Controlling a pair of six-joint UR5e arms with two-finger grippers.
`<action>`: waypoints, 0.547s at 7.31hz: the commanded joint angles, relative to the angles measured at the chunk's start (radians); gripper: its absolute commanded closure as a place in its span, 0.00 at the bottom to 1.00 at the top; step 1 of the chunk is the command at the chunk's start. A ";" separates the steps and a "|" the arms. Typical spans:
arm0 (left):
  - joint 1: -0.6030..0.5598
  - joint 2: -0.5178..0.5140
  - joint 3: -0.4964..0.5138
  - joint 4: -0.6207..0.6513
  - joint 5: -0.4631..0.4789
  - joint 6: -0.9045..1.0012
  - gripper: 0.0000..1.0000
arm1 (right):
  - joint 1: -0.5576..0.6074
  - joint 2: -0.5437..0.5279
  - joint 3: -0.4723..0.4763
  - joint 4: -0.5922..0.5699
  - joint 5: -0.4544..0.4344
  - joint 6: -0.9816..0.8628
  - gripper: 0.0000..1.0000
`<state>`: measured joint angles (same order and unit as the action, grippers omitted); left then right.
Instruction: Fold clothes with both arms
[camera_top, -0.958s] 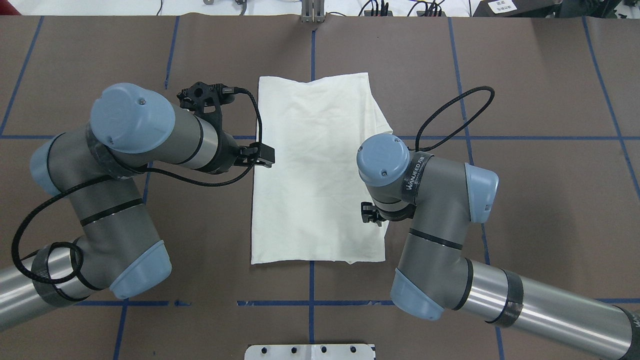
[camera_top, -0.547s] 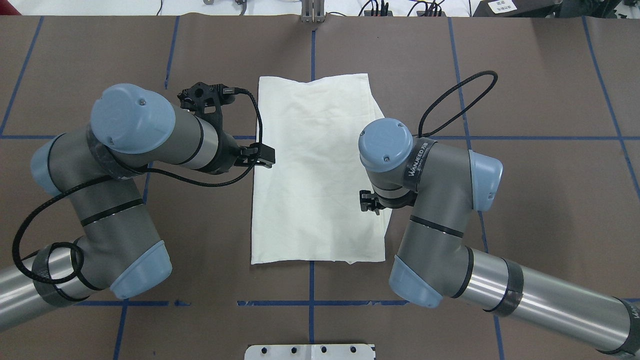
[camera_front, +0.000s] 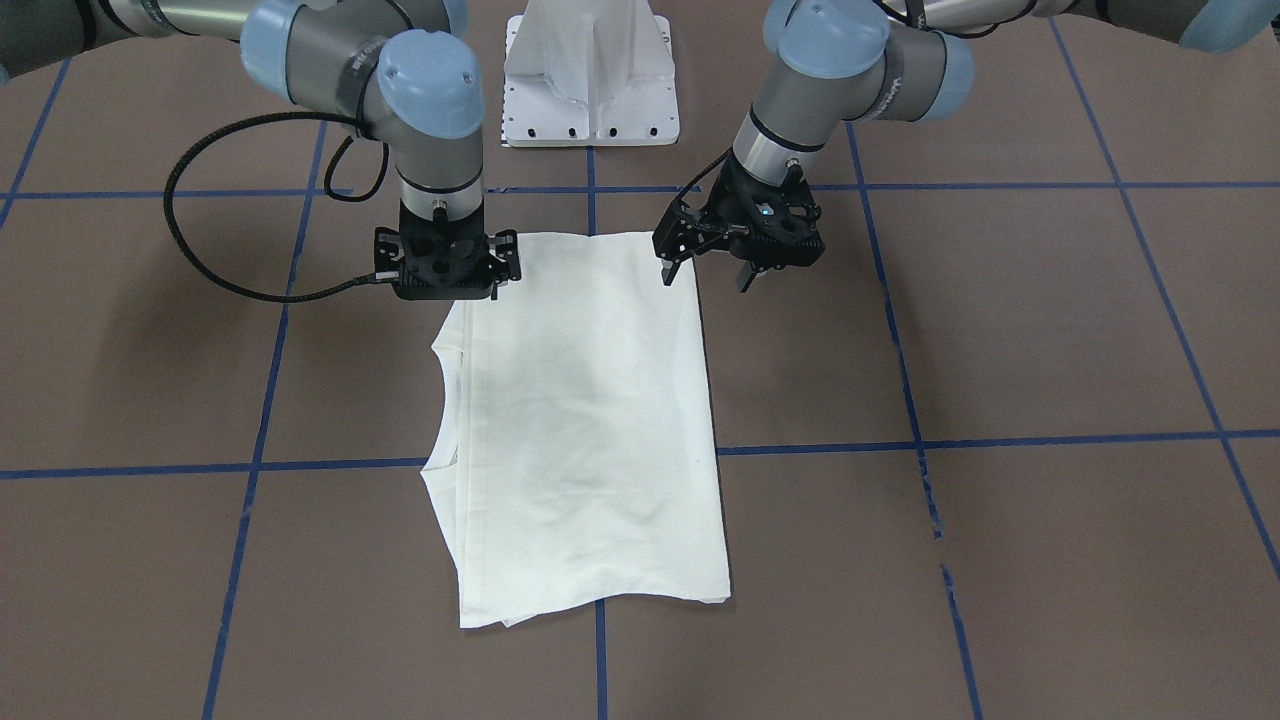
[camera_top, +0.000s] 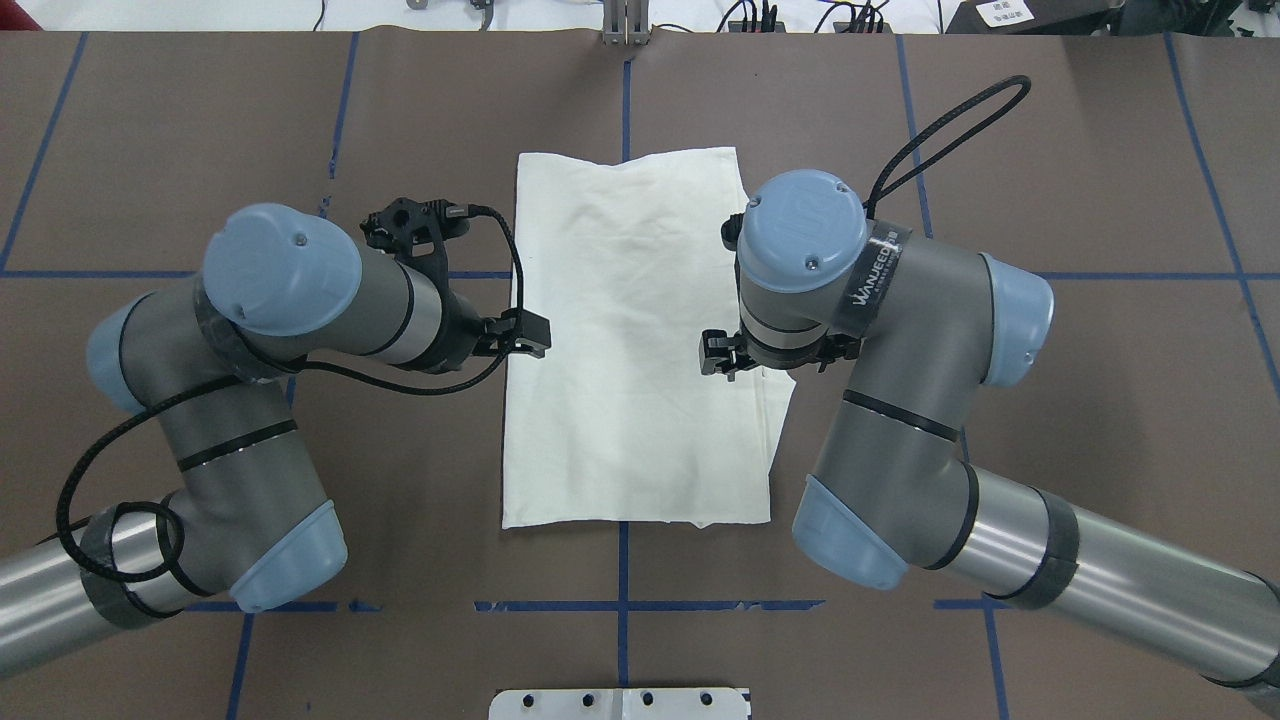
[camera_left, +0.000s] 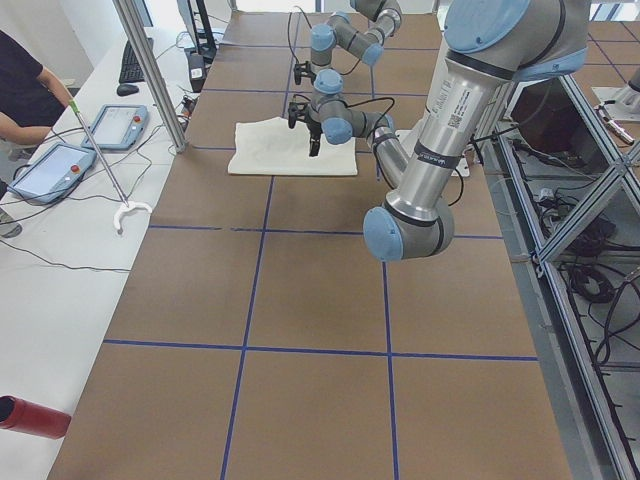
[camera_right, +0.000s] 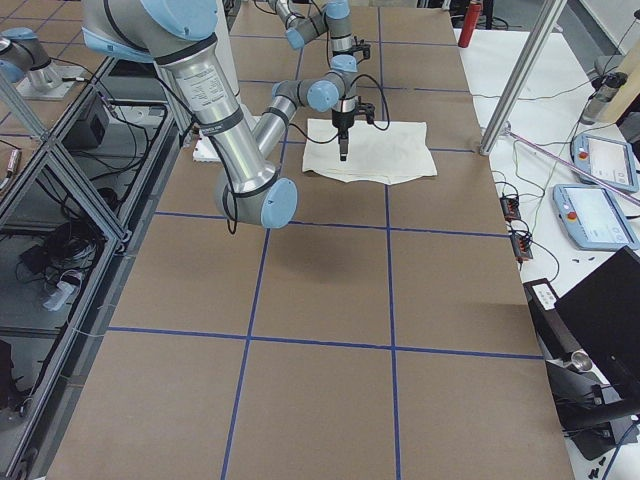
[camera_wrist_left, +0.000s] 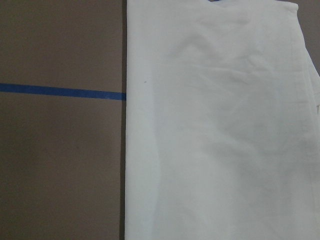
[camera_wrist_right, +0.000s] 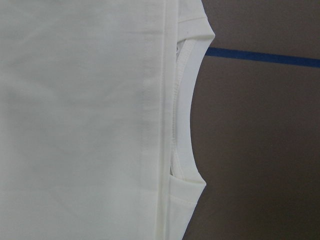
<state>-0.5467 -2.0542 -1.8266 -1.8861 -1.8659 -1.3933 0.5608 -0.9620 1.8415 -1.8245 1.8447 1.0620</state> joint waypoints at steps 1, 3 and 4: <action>0.106 0.043 -0.002 -0.039 0.023 -0.238 0.00 | 0.005 -0.072 0.154 0.014 0.039 0.006 0.00; 0.215 0.042 0.001 0.013 0.129 -0.337 0.03 | 0.005 -0.078 0.199 0.016 0.071 0.031 0.00; 0.234 0.031 0.001 0.068 0.132 -0.358 0.10 | 0.004 -0.076 0.200 0.017 0.076 0.068 0.00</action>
<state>-0.3544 -2.0156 -1.8264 -1.8746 -1.7575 -1.7063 0.5654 -1.0369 2.0272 -1.8090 1.9087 1.0930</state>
